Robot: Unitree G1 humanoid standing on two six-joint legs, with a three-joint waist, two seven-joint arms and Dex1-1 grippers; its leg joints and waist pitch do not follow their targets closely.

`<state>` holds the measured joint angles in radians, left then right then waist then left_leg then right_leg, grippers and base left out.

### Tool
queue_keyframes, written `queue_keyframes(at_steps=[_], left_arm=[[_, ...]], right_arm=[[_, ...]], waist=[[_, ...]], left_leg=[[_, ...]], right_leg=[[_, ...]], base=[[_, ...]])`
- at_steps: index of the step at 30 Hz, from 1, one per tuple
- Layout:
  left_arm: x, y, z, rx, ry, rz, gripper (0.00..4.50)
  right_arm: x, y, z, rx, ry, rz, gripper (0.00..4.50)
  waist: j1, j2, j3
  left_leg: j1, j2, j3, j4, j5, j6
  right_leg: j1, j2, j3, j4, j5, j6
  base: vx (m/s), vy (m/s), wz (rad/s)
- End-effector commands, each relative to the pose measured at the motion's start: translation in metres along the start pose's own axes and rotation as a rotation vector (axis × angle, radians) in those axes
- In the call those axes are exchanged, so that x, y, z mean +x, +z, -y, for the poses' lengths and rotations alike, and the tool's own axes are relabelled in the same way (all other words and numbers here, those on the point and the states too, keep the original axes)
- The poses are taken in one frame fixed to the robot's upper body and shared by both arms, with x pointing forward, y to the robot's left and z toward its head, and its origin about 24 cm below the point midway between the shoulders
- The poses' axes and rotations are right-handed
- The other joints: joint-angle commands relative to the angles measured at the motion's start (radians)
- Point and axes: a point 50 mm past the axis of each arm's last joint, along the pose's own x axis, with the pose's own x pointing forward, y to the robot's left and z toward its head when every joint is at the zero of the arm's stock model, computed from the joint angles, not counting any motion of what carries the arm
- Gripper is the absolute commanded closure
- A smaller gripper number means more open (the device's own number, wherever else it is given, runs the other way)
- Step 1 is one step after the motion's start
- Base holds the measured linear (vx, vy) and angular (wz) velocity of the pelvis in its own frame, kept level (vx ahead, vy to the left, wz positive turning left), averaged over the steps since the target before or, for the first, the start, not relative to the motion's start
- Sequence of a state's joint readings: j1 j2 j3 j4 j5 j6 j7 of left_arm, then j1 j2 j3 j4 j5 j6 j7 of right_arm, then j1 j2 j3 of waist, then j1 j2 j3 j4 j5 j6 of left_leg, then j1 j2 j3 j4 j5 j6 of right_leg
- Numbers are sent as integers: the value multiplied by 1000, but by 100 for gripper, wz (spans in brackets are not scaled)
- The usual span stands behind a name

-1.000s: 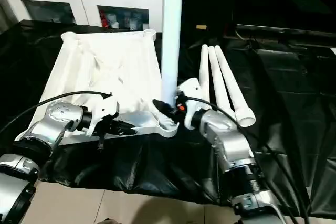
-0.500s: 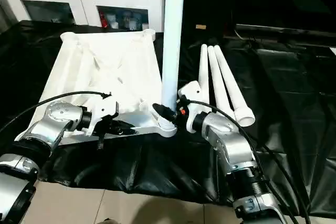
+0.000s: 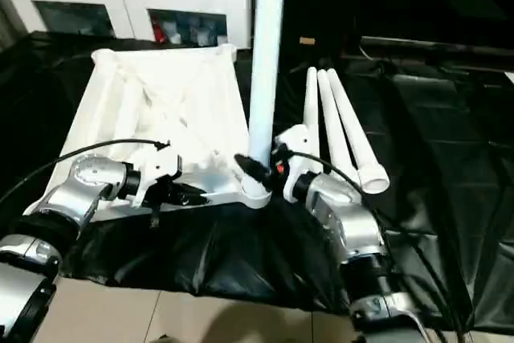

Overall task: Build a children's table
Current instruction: Insert table leg to table base

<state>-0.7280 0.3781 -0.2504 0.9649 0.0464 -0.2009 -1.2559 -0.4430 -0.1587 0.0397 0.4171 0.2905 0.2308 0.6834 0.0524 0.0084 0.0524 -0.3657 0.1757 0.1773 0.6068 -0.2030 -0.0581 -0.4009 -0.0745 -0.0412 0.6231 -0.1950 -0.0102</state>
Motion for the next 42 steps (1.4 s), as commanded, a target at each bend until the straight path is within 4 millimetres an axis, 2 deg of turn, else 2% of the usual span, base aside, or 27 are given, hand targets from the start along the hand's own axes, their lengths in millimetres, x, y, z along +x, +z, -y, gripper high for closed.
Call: queue_keyframes(at_steps=[1, 2, 3, 8, 9, 11, 12, 15, 16, 17, 21, 23, 26, 30, 32, 33, 35, 37, 40, 41, 42], left_arm=[[2, 1, -2, -15, 19, 3, 450], [2, 1, -2, -15, 19, 3, 450], [2, 1, -2, -17, 25, 6, 450], [3, 2, -3, -20, 40, 13, 450], [4, 2, -3, -20, 44, 14, 450], [4, 2, -4, -20, 48, 15, 450], [5, 3, -4, -20, 56, 14, 450], [5, 3, -5, -20, 65, 13, 450], [5, 3, -5, -19, 69, 12, 450], [5, 3, -5, -19, 69, 12, 450], [6, 5, -7, -15, 81, 8, 450], [6, 5, -7, -13, 82, 8, 450], [7, 5, -7, -11, 86, 8, 450], [7, 5, -8, -11, 92, 9, 450], [7, 4, -8, -10, 93, 9, 450], [7, 4, -8, -10, 94, 9, 450], [7, 4, -8, -8, 95, 7, 450], [7, 3, -7, -6, 91, 6, 450], [8, 2, -6, -6, 85, 5, 450], [8, 2, -6, -6, 85, 5, 450], [8, 2, -5, -6, 82, 5, 450]], right_arm=[[-10, -11, 9, 67, -75, 14, 261], [-10, -11, 9, 67, -75, 14, 261], [-13, -17, 10, 98, -87, 28, 261], [-22, -38, 10, 154, -131, 45, 261], [-24, -43, 10, 153, -151, 50, 261], [-25, -46, 10, 147, -169, 59, 261], [-27, -48, 10, 133, -183, 67, 261], [-28, -50, 11, 120, -194, 77, 261], [-31, -49, 11, 105, -212, 93, 261], [-31, -49, 11, 105, -212, 93, 261], [-37, -51, 11, 55, -243, 119, 261], [-37, -51, 10, 35, -246, 115, 261], [-38, -47, 8, 5, -239, 133, 261], [-40, -44, 7, -52, -221, 119, 261], [-39, -45, 5, -73, -203, 98, 261], [-38, -45, 4, -88, -191, 86, 261], [-36, -43, 3, -109, -171, 66, 261], [-35, -42, 3, -123, -144, 43, 261], [-31, -38, 2, -138, -86, 7, 261], [-31, -38, 2, -138, -86, 7, 261], [-27, -37, 0, -144, -41, -16, 261]], waist=[[-4, 2, -53], [-3, 2, -54], [-1, 6, -55], [1, 8, -56], [2, 14, -55], [0, 11, -53], [0, 14, -52], [-2, 13, -50], [-1, 24, -49], [-2, 19, -48], [0, 20, -49], [-1, 21, -50], [0, 15, -50], [2, 14, -49], [1, 14, -49], [1, 11, -48], [1, 11, -47], [-1, 4, -46], [-2, 5, -45], [-5, -3, -44], [-4, 1, -44]], left_leg=[[12, 55, -19, -93, -270, -8], [13, 55, -18, -92, -267, -6], [14, 54, -17, -91, -264, -4], [13, 55, -16, -95, -254, 1], [15, 55, -17, -96, -263, -1], [16, 57, -18, -98, -286, -6], [16, 57, -19, -99, -295, -8], [21, 57, -20, -103, -335, -11], [23, 57, -22, -104, -347, -15], [22, 57, -20, -104, -354, -15], [24, 58, -20, -105, -359, -12], [18, 58, -21, -107, -344, -10], [19, 58, -19, -105, -333, 1], [19, 59, -17, -106, -317, 10], [14, 58, -19, -107, -311, 10], [14, 58, -20, -108, -310, 11], [13, 59, -21, -109, -317, 10], [13, 59, -20, -108, -319, 12], [12, 59, -22, -109, -321, 14], [12, 59, -21, -108, -325, 16], [11, 58, -23, -108, -321, 17]], right_leg=[[37, -76, 48, -94, -299, -212], [37, -76, 49, -95, -292, -213], [36, -78, 50, -94, -280, -218], [40, -76, 47, -94, -253, -227], [38, -77, 46, -96, -265, -227], [37, -78, 46, -99, -292, -222], [37, -78, 46, -100, -301, -222], [32, -78, 46, -107, -358, -208], [30, -80, 46, -109, -375, -203], [29, -78, 46, -113, -382, -199], [28, -78, 48, -113, -361, -204], [33, -79, 47, -110, -349, -207], [31, -80, 49, -112, -355, -205], [31, -80, 50, -113, -354, -203], [34, -80, 49, -113, -366, -196], [34, -81, 48, -113, -379, -190], [34, -81, 49, -115, -399, -183], [33, -81, 49, -117, -417, -176], [33, -83, 49, -119, -441, -168], [31, -81, 49, -120, -448, -167], [32, -83, 49, -119, -454, -166]], base=[[0, 0, 0], [0, 0, 0], [0, 0, 0], [0, 0, 0], [0, 0, 0], [0, 0, 0], [0, 0, 0], [0, 0, 0], [0, 0, 0], [0, 0, 0], [0, 0, 0], [0, 0, 0], [0, 0, 0], [0, 0, 0], [0, 0, 0], [0, 0, 0], [0, 0, 0], [0, 0, 0], [0, 0, 0], [0, 0, 0], [0, 0, 0]])
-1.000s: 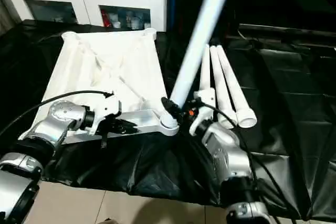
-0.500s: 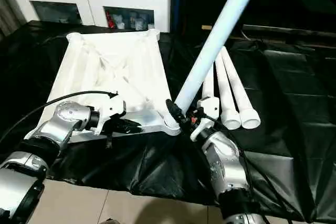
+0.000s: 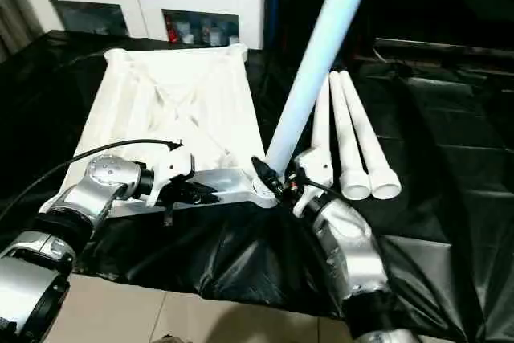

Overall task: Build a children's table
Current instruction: Insert table leg to table base

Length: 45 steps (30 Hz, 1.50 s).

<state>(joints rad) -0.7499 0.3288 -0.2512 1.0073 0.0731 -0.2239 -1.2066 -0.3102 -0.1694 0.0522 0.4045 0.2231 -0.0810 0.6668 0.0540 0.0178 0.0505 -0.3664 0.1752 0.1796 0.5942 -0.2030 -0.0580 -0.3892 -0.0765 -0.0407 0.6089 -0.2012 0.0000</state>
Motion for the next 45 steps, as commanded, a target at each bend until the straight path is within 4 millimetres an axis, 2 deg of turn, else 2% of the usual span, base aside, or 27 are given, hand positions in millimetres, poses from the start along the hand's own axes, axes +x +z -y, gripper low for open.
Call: queue_keyframes(at_steps=[1, 2, 5, 6, 10, 11, 14, 18, 19, 22, 26, 28, 29, 32, 35, 36, 37, 38, 39, 40, 41, 42, 44, 45], left_arm=[[-6, -4, -5, -20, 64, -5, 450], [-6, -4, -5, -20, 64, -5, 450], [-8, -6, -3, -21, 48, -10, 450], [-8, -6, -3, -20, 46, -12, 450], [-10, -8, 0, -21, 8, -13, 450], [-10, -8, 1, -20, 4, -13, 450], [-13, -7, 1, -9, -31, -21, 450], [-15, -7, 1, -6, -57, -23, 450], [-16, -7, 1, -5, -61, -23, 450], [-20, -5, 1, 7, -98, -32, 450], [-26, -5, 0, 12, -137, -43, 450], [-29, -5, 0, 12, -158, -49, 450], [-33, -6, 0, 6, -170, -65, 450], [-35, -7, -1, -1, -170, -75, 450], [-39, -7, -5, -17, -113, -65, 450], [-40, -7, -6, -19, -100, -61, 450], [-39, -6, -7, -25, -69, -49, 450], [-39, -6, -8, -29, -50, -42, 450], [-39, -6, -8, -30, -48, -41, 450], [-37, -3, -11, -46, 10, 3, 450], [-37, -3, -11, -48, 13, 5, 450], [-36, -1, -12, -57, 33, 24, 450], [-33, -1, -13, -75, 118, 40, 450], [-32, -1, -14, -76, 138, 37, 450]], right_arm=[[-5, -20, -2, 26, 48, -136, 261], [-5, -20, -2, 26, 48, -136, 261], [1, -23, -8, 30, 151, -190, 261], [1, -23, -9, 32, 161, -197, 261], [3, -29, -11, 44, 233, -251, 262], [4, -29, -11, 47, 238, -255, 262], [7, -31, -12, 52, 290, -292, 262], [8, -32, -15, 69, 357, -314, 262], [7, -32, -15, 70, 364, -317, 262], [7, -35, -18, 79, 449, -345, 262], [5, -37, -21, 86, 523, -368, 262], [4, -39, -23, 89, 571, -379, 262], [3, -39, -26, 92, 617, -385, 262], [4, -39, -27, 91, 640, -388, 262], [8, -38, -27, 90, 645, -384, 262], [9, -37, -27, 88, 635, -378, 262], [13, -36, -25, 87, 599, -363, 262], [15, -35, -24, 86, 578, -354, 262], [15, -35, -24, 86, 577, -353, 262], [23, -33, -19, 81, 478, -318, 262], [23, -33, -19, 81, 473, -316, 262], [26, -32, -17, 79, 437, -301, 262], [33, -33, -14, 89, 313, -273, 262], [35, -33, -13, 89, 281, -272, 262]], waist=[[-6, -8, -42], [-6, -8, -42], [-9, -19, -42], [-9, -15, -41], [-13, -21, -43], [-13, -20, -44], [-18, -22, -46], [-20, -19, -47], [-21, -21, -49], [-18, -23, -51], [-13, -20, -54], [-12, -18, -56], [-10, -21, -56], [-7, -22, -57], [-6, -24, -55], [-5, -24, -51], [-6, -35, -51], [-5, -29, -47], [-5, -29, -47], [-8, -37, -44], [-12, -35, -43], [-13, -39, -42], [-20, -44, -39], [-24, -41, -41]], left_leg=[[12, 59, -25, -95, -320, 17], [12, 59, -25, -95, -320, 17], [9, 60, -25, -95, -306, 21], [14, 60, -24, -94, -314, 20], [9, 60, -25, -94, -299, 20], [8, 60, -25, -94, -292, 21], [9, 62, -23, -94, -281, 23], [9, 63, -22, -93, -278, 24], [9, 64, -21, -93, -264, 27], [7, 63, -17, -90, -236, 39], [7, 65, -15, -88, -202, 49], [10, 67, -13, -87, -191, 49], [12, 68, -12, -86, -188, 50], [15, 69, -10, -86, -201, 46], [16, 69, -9, -89, -226, 35], [17, 69, -9, -92, -252, 26], [17, 69, -10, -92, -270, 19], [20, 70, -12, -94, -291, 10], [20, 70, -12, -94, -291, 10], [23, 71, -14, -97, -320, -2], [26, 70, -18, -96, -347, -17], [27, 71, -22, -98, -354, -25], [24, 72, -26, -104, -365, -32], [22, 73, -29, -106, -365, -41]], right_leg=[[19, -81, 49, -106, -454, -174], [19, -81, 49, -106, -454, -174], [21, -81, 48, -105, -455, -173], [17, -82, 49, -107, -463, -175], [21, -83, 48, -104, -443, -182], [22, -83, 48, -102, -435, -185], [23, -80, 47, -97, -376, -206], [25, -79, 47, -93, -337, -224], [28, -78, 46, -87, -290, -236], [32, -78, 45, -80, -229, -259], [37, -77, 42, -71, -161, -279], [37, -75, 41, -66, -119, -291], [37, -75, 40, -64, -92, -298], [38, -74, 39, -60, -69, -307], [38, -77, 40, -63, -103, -307], [36, -77, 41, -68, -151, -299], [37, -80, 43, -72, -205, -287], [33, -83, 45, -78, -269, -272], [33, -83, 45, -78, -269, -272], [28, -84, 46, -84, -338, -255], [22, -89, 48, -88, -404, -238], [21, -91, 49, -93, -447, -220], [19, -89, 47, -95, -463, -208], [19, -88, 46, -91, -452, -207]], base=[[0, 0, 0], [0, 0, 0], [0, 0, 0], [0, 0, 0], [0, 0, 0], [0, 0, 0], [0, 0, 0], [0, 0, 0], [0, 0, 0], [0, 0, 0], [0, 0, 0], [0, 0, 0], [0, 0, 0], [0, 0, 0], [0, 0, 0], [0, 0, 0], [0, 0, 0], [0, 0, 0], [0, 0, 0], [0, 0, 0], [0, 0, 0], [0, 0, 0], [0, 0, 0], [0, 0, 0]])
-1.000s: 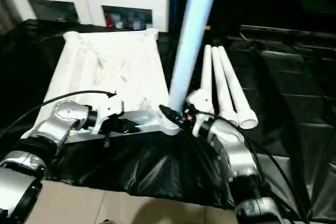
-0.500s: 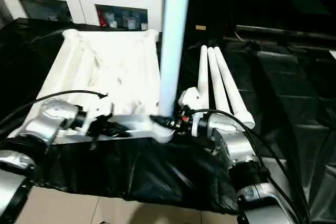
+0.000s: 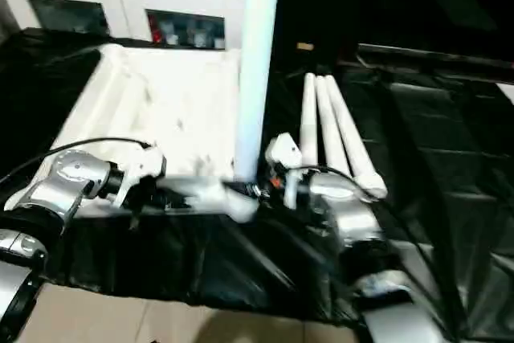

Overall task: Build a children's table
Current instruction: Insert table leg to table base

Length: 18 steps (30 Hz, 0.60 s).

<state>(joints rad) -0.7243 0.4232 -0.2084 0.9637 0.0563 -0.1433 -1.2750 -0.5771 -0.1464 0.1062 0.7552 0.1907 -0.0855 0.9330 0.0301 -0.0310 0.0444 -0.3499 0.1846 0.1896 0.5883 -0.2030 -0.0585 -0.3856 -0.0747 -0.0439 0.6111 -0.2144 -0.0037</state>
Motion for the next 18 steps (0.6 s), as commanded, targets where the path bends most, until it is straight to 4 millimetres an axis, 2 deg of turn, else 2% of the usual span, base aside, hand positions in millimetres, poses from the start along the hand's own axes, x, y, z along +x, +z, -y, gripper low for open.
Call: queue_keyframes(at_steps=[1, 2, 4, 5, 7, 10, 11, 12, 13, 15, 18], left_arm=[[2, 13, -8, -4, 141, 76, 450], [4, 13, -9, -14, 191, 62, 450], [5, 13, -9, -18, 206, 59, 450], [12, 16, -8, -50, 260, 62, 450], [22, 22, -2, -69, 290, 57, 450], [28, 25, 2, -58, 286, 47, 450], [31, 26, 5, -53, 277, 45, 450], [34, 27, 8, -52, 270, 46, 450], [37, 29, 10, -53, 265, 56, 450], [40, 32, 12, -54, 261, 68, 450], [42, 34, 15, -49, 256, 65, 450]], right_arm=[[2, -36, -8, 97, -74, -138, 262], [6, -37, -6, 99, -139, -132, 262], [7, -37, -6, 101, -162, -131, 262], [15, -39, -3, 115, -257, -149, 262], [24, -39, -5, 114, -306, -168, 262], [28, -40, -6, 116, -321, -176, 262], [31, -39, -7, 121, -321, -179, 262], [33, -39, -8, 126, -324, -181, 262], [35, -39, -9, 131, -327, -183, 262], [37, -39, -10, 138, -332, -184, 262], [41, -40, -11, 160, -351, -194, 262]], waist=[[-4, 5, -33], [-4, 2, -34], [-1, 3, -36], [-3, 1, -37], [-7, 1, -37], [-5, 2, -38], [-2, 2, -44], [-2, 2, -45], [-2, -2, -46], [-2, -4, -43], [-2, -3, -43]], left_leg=[[2, 62, -39, -102, -367, -40], [5, 62, -37, -101, -368, -39], [10, 59, -32, -96, -358, -29], [8, 62, -32, -96, -347, -31], [2, 62, -31, -98, -314, -30], [5, 60, -24, -93, -294, -16], [7, 56, -19, -89, -257, -1], [4, 57, -19, -89, -244, 2], [0, 56, -18, -88, -217, 13], [0, 54, -16, -88, -214, 20], [3, 56, -17, -91, -236, 13]], right_leg=[[17, -87, 48, -93, -432, -198], [15, -87, 49, -95, -433, -195], [10, -87, 53, -97, -413, -200], [12, -89, 55, -92, -391, -208], [17, -86, 51, -87, -359, -216], [15, -82, 53, -88, -311, -225], [18, -78, 54, -83, -240, -231], [20, -78, 54, -79, -210, -238], [25, -77, 52, -74, -175, -243], [24, -76, 51, -78, -179, -240], [22, -77, 51, -81, -228, -231]], base=[[0, 0, 0], [0, 0, 0], [0, 0, 0], [0, 0, 0], [0, 0, 0], [0, 0, 0], [0, 0, 0], [0, 0, 0], [0, 0, 0], [0, 0, 0], [0, 0, 0]])
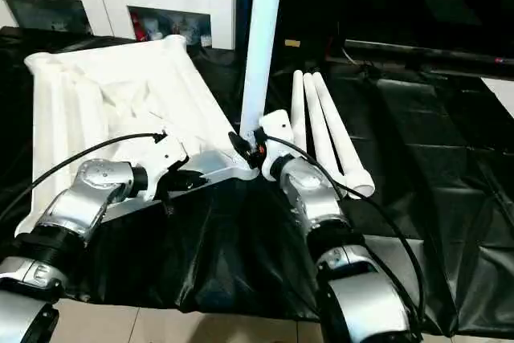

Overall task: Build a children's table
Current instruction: Insert table leg to table base

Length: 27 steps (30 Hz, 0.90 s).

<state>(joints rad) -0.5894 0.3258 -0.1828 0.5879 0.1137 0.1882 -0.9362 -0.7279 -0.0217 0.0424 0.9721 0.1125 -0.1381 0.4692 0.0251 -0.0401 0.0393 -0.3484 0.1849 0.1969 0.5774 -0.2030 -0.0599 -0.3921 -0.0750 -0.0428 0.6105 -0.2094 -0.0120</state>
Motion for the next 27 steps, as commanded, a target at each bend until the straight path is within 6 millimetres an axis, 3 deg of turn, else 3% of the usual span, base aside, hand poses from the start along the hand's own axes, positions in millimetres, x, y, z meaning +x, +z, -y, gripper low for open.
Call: queue_keyframes(at_steps=[1, 5, 6, 10, 12, 14, 18, 21, 24, 27], left_arm=[[12, 15, 12, 16, -33, 61, 450], [11, 16, 15, 16, -34, 51, 450], [11, 16, 15, 15, -32, 49, 450], [11, 17, 16, 15, -35, 46, 450], [11, 17, 17, 12, -34, 46, 450], [11, 17, 17, 11, -34, 46, 450], [10, 18, 17, 13, -36, 53, 450], [9, 19, 17, 18, -42, 58, 450], [7, 19, 15, 45, -65, 64, 450], [4, 16, 13, 52, -87, 63, 450]], right_arm=[[-4, -50, -25, 92, 53, -226, 262], [0, -47, -27, 112, 46, -219, 262], [0, -47, -27, 116, 42, -218, 262], [2, -43, -27, 115, 48, -206, 262], [3, -42, -27, 124, 51, -199, 206], [3, -41, -27, 125, 56, -194, 189], [4, -39, -26, 123, 67, -180, 160], [3, -35, -24, 125, 86, -156, 138], [1, -30, -19, 108, 122, -128, 105], [-3, -28, -14, 96, 161, -130, 82]], waist=[[1, 6, -37], [-4, 8, -37], [-5, 13, -37], [-10, 12, -38], [-11, 11, -38], [-12, 11, -40], [-10, 11, -46], [-10, 12, -45], [-9, 16, -45], [-8, 16, -48]], left_leg=[[1, 56, -25, -81, -246, 9], [2, 56, -26, -82, -274, -2], [2, 56, -26, -83, -275, -3], [1, 54, -25, -81, -273, 0], [2, 54, -25, -81, -274, 2], [1, 54, -25, -80, -267, 4], [-2, 52, -20, -72, -186, 27], [-3, 52, -18, -70, -171, 44], [-1, 53, -19, -71, -187, 42], [-2, 52, -18, -67, -158, 52]], right_leg=[[27, -76, 50, -82, -248, -221], [25, -75, 51, -84, -267, -213], [24, -75, 51, -84, -264, -214], [25, -73, 50, -84, -250, -221], [24, -72, 50, -84, -247, -220], [25, -73, 51, -82, -231, -226], [33, -70, 49, -67, -89, -260], [35, -71, 48, -67, -68, -271], [34, -71, 48, -68, -93, -271], [38, -70, 48, -62, -40, -282]], base=[[0, 0, 0], [0, 0, 0], [0, 0, 0], [0, 0, 0], [0, 0, 0], [0, 0, 0], [0, 0, 0], [0, 0, 0], [0, 0, 0], [0, 0, 0]])
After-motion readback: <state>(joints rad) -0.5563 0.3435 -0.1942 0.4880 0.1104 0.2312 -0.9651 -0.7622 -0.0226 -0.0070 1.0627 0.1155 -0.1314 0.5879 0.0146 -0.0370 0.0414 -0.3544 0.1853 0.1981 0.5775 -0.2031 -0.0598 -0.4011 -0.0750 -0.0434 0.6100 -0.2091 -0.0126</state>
